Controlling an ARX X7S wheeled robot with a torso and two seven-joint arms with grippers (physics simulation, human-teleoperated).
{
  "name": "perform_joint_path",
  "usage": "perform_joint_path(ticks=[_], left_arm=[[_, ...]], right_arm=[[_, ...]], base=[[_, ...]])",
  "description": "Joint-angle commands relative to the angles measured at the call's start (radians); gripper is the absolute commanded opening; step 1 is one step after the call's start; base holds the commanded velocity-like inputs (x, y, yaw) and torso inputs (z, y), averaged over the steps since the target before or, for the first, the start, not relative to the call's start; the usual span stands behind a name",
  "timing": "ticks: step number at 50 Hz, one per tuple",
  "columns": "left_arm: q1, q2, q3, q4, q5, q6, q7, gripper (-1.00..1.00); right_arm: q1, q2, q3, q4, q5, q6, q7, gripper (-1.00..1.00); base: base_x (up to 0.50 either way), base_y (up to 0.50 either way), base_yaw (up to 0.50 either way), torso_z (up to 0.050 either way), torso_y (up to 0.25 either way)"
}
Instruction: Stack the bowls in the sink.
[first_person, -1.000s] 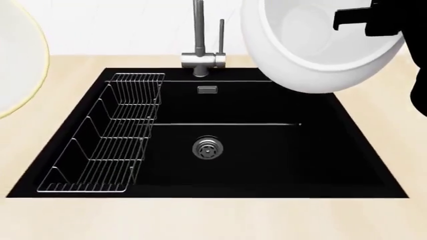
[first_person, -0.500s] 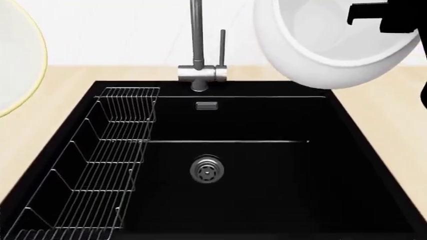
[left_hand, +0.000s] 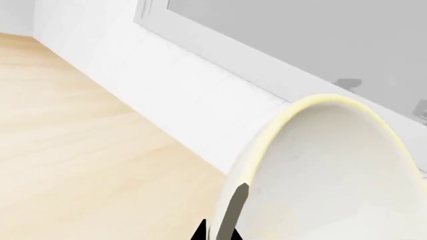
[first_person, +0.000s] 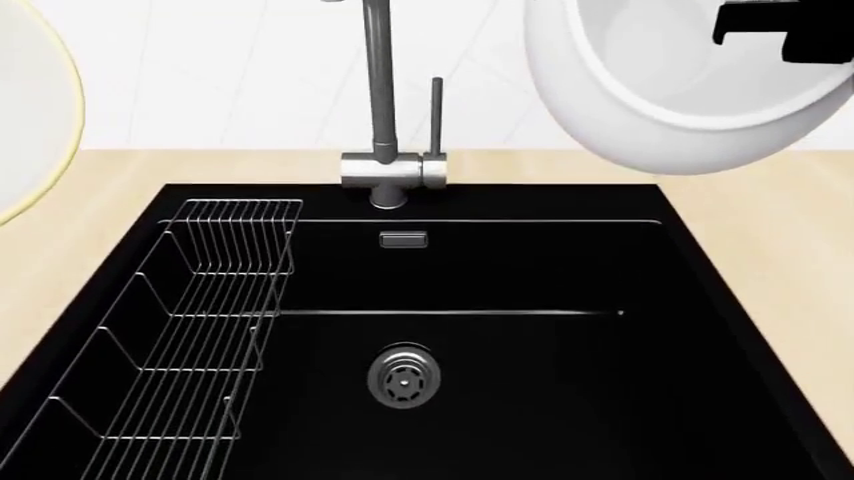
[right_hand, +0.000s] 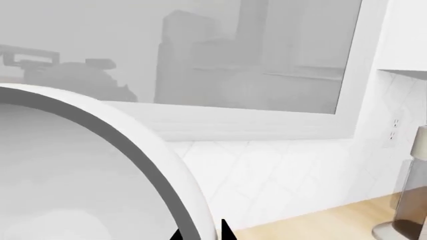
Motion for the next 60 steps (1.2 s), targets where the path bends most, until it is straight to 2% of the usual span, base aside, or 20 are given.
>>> perform_joint_path(ticks=[1,8,33,43,60], left_arm=[[-0.024,0.01,-0.014,-0.004,0.005,-0.008,-0.002,-1.0],[-0.027,0.005,-0.009,-0.002,0.003,-0.003,-0.004,-1.0],[-0.033,0.009,-0.034,-0.008,-0.008,-0.032,-0.009,-1.0],[-0.034,0.013,-0.039,-0.009,-0.01,-0.039,-0.011,-1.0],[-0.035,0.021,-0.048,-0.011,-0.01,-0.051,-0.013,-1.0]], right_arm=[[0.012,-0.007,0.009,0.01,-0.006,0.022,0.0,-1.0],[0.016,-0.013,0.009,0.014,0.003,0.034,-0.007,-1.0],[0.259,-0.153,-0.011,0.168,0.298,0.361,-0.029,-1.0],[0.243,-0.225,-0.038,0.227,0.362,0.414,-0.055,-1.0],[0.216,-0.267,-0.057,0.252,0.384,0.451,-0.074,-1.0]], base=[[0.0,0.0,0.0,0.0,0.0],[0.0,0.0,0.0,0.0,0.001],[0.0,0.0,0.0,0.0,0.0],[0.0,0.0,0.0,0.0,0.001],[0.0,0.0,0.0,0.0,0.001]])
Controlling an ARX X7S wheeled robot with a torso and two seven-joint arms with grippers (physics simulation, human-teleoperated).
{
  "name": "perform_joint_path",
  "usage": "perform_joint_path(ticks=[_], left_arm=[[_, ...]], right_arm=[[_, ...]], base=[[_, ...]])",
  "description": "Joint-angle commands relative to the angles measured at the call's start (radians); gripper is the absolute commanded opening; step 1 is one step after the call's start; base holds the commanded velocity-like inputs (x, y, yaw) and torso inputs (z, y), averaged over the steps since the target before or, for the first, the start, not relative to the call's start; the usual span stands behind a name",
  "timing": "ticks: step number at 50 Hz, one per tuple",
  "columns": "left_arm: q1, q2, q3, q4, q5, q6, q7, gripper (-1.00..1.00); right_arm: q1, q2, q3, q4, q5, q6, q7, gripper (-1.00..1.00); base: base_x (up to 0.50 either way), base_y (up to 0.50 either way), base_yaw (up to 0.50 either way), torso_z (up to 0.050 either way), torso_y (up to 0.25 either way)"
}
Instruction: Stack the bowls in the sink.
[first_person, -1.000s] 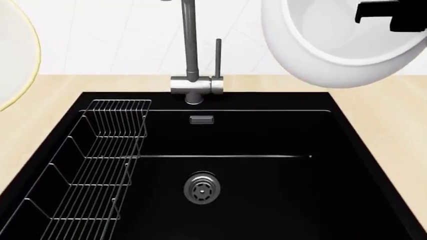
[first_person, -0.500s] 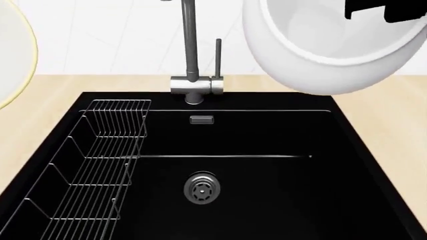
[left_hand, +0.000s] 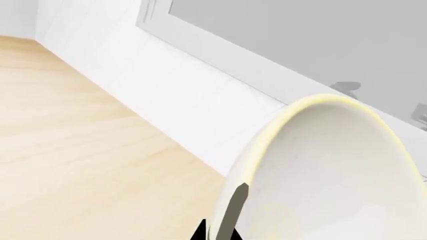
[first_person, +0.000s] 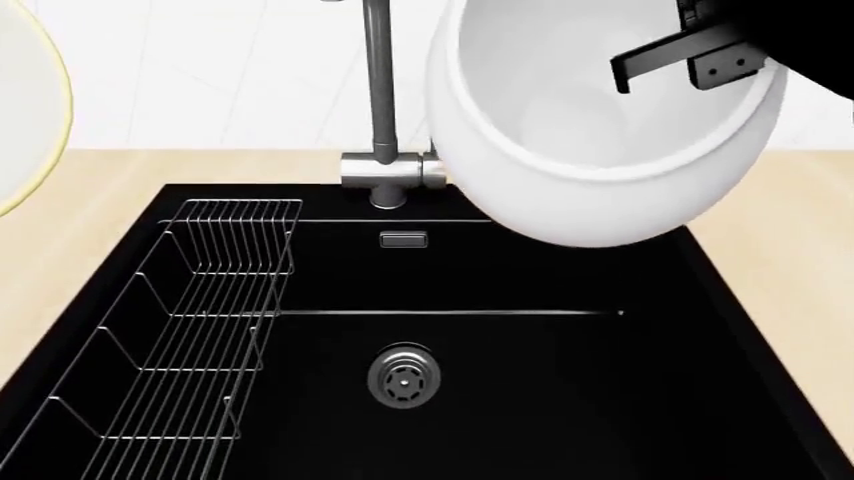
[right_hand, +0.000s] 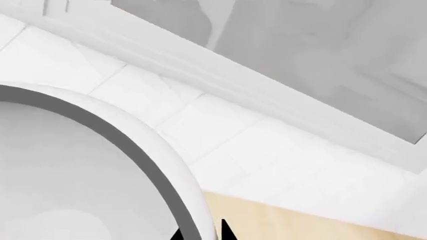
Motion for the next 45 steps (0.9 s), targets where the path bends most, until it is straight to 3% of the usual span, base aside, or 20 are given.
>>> perform_joint_path(ticks=[1,45], left_arm=[[-0.018,0.005,-0.008,-0.003,0.002,-0.003,0.0,-1.0],[-0.015,0.025,-0.035,-0.002,-0.001,-0.04,-0.01,-1.0]], right_arm=[[-0.015,-0.034,-0.005,0.026,0.01,0.032,-0.021,-1.0],[-0.22,-0.109,-0.014,0.027,-0.012,-0.014,-0.177,-1.0]], base=[[0.0,0.0,0.0,0.0,0.0],[0.0,0.0,0.0,0.0,0.001]])
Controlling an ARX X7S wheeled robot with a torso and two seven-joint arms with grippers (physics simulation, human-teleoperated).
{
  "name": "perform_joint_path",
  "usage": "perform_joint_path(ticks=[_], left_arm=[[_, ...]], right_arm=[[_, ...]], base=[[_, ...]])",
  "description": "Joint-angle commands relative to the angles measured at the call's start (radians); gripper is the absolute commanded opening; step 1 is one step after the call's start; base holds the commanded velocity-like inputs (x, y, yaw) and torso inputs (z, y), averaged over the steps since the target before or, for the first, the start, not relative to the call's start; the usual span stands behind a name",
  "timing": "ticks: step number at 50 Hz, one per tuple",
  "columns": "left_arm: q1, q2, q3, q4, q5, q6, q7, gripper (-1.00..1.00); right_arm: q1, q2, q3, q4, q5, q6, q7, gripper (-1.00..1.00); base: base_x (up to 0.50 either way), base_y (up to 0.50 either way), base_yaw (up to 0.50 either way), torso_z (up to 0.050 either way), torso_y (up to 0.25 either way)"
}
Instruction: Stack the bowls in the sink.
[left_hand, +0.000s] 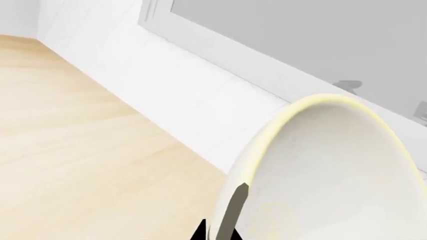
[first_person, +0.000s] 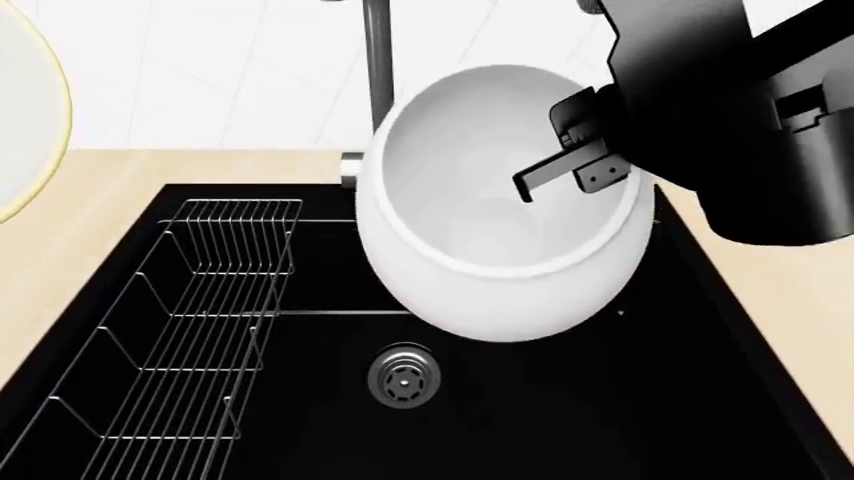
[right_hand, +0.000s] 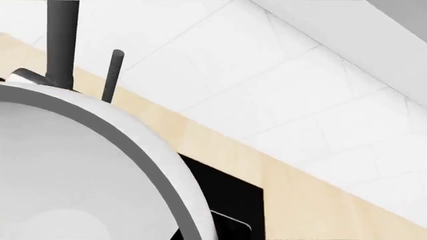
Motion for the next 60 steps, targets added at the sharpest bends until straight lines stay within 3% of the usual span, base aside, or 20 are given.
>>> perform_joint_path(ticks=[1,60], left_arm=[[-0.016,0.002,-0.007,-0.004,0.003,-0.001,0.002,-1.0],[-0.007,0.036,-0.027,-0.002,0.016,-0.034,0.008,-1.0]], right_arm=[[-0.054,-0.016,0.005,0.004,-0.022,-0.018,-0.038,-1.0],[-0.314,-0.097,-0.057,0.042,-0.15,-0.046,-0.259,-1.0]], base=[[0.0,0.0,0.0,0.0,0.0],[0.0,0.0,0.0,0.0,0.001]])
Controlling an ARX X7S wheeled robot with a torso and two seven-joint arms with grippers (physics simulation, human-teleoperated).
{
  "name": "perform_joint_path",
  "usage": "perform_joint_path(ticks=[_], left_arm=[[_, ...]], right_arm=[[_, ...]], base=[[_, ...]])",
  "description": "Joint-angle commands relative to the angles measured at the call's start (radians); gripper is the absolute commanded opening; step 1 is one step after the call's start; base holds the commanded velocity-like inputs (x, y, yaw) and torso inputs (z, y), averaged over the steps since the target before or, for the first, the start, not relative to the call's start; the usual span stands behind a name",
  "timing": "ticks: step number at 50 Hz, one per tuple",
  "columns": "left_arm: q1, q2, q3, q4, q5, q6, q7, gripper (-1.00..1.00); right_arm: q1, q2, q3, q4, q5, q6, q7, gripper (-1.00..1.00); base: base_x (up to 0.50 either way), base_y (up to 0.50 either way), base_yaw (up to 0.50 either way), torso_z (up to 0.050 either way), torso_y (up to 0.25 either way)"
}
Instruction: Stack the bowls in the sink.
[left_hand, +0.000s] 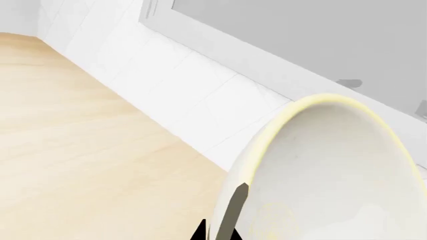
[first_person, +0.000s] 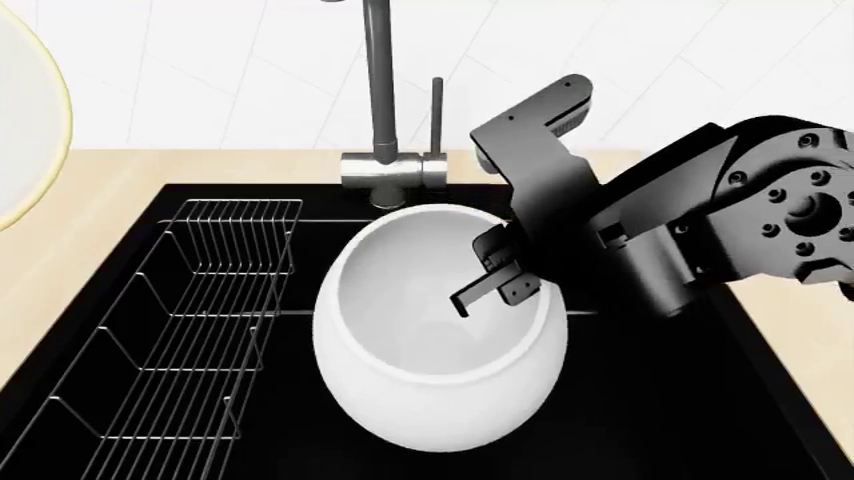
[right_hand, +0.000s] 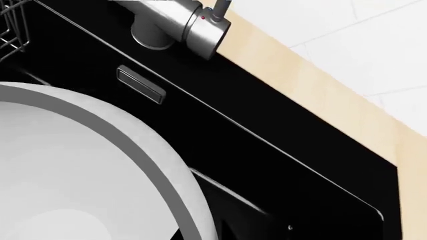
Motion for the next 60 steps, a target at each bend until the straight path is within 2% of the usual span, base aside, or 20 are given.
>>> perform_joint_path(ticks=[1,34,60], left_arm=[[-0.01,0.008,-0.006,0.0,0.007,-0.003,0.003,-1.0],[-0.011,0.002,0.004,-0.001,0.007,0.003,0.005,-1.0],[-0.009,0.006,-0.009,0.001,-0.001,-0.008,0.001,-1.0]], right_arm=[[-0.044,-0.009,-0.01,0.012,-0.029,-0.004,-0.027,-1.0],[-0.122,-0.018,-0.027,0.005,-0.056,0.003,-0.127,-1.0],[-0.193,-0.01,-0.026,0.056,-0.126,-0.066,-0.164,-1.0]], base=[[0.0,0.0,0.0,0.0,0.0],[0.0,0.0,0.0,0.0,0.0],[0.0,0.0,0.0,0.0,0.001]])
